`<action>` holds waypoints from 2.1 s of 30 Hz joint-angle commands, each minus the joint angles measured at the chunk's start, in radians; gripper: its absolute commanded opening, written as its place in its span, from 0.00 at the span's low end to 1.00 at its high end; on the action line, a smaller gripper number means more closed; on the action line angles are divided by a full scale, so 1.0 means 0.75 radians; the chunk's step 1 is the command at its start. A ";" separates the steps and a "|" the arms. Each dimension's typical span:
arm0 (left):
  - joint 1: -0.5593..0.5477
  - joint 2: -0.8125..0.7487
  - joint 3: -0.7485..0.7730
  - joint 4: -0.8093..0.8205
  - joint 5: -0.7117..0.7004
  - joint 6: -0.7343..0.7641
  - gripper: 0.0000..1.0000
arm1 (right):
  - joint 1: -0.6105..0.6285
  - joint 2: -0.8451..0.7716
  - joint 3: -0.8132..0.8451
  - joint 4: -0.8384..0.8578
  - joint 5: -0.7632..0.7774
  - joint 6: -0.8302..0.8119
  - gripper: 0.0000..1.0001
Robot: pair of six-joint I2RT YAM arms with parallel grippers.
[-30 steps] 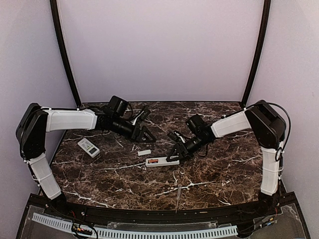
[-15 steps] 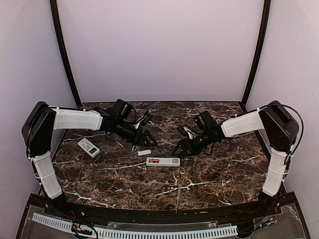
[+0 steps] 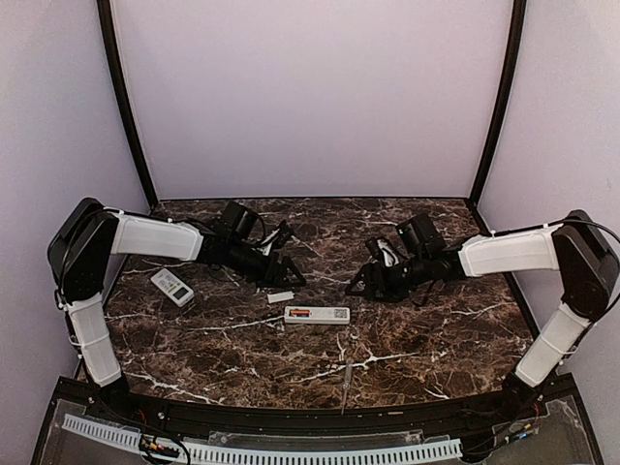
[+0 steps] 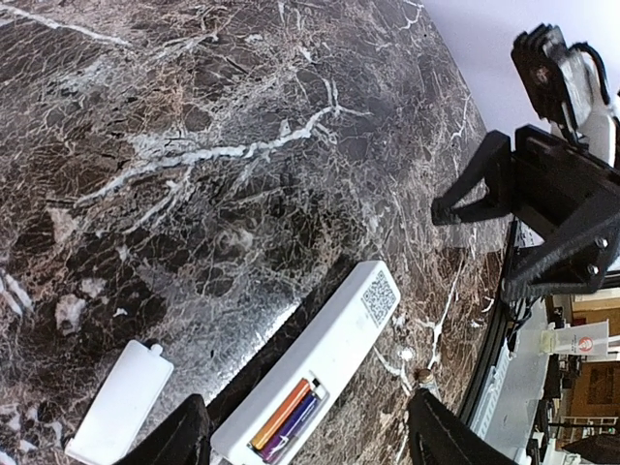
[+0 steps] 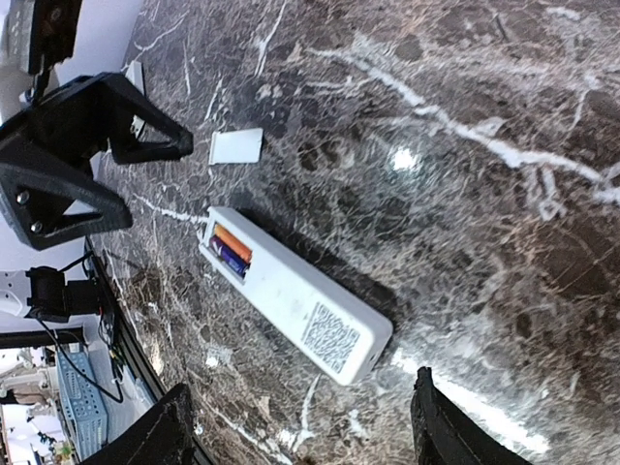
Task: Unload the batteries from the remote control
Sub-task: Adjust the remote control without the battery cover at the center of the board.
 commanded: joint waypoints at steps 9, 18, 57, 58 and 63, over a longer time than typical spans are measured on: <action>-0.009 0.070 -0.088 0.217 0.034 -0.064 0.69 | 0.179 0.059 -0.054 0.107 0.025 0.247 0.76; -0.034 0.092 -0.153 0.267 0.030 -0.073 0.68 | 0.193 0.172 0.001 0.123 0.010 0.262 0.74; -0.197 -0.045 -0.355 0.320 0.152 -0.283 0.67 | 0.193 0.545 0.353 0.273 0.086 0.265 0.67; -0.198 -0.044 -0.355 0.328 0.153 -0.290 0.67 | 0.192 0.553 0.359 0.278 0.078 0.265 0.67; -0.202 -0.037 -0.339 0.325 0.142 -0.301 0.67 | 0.193 0.577 0.383 0.296 0.054 0.263 0.66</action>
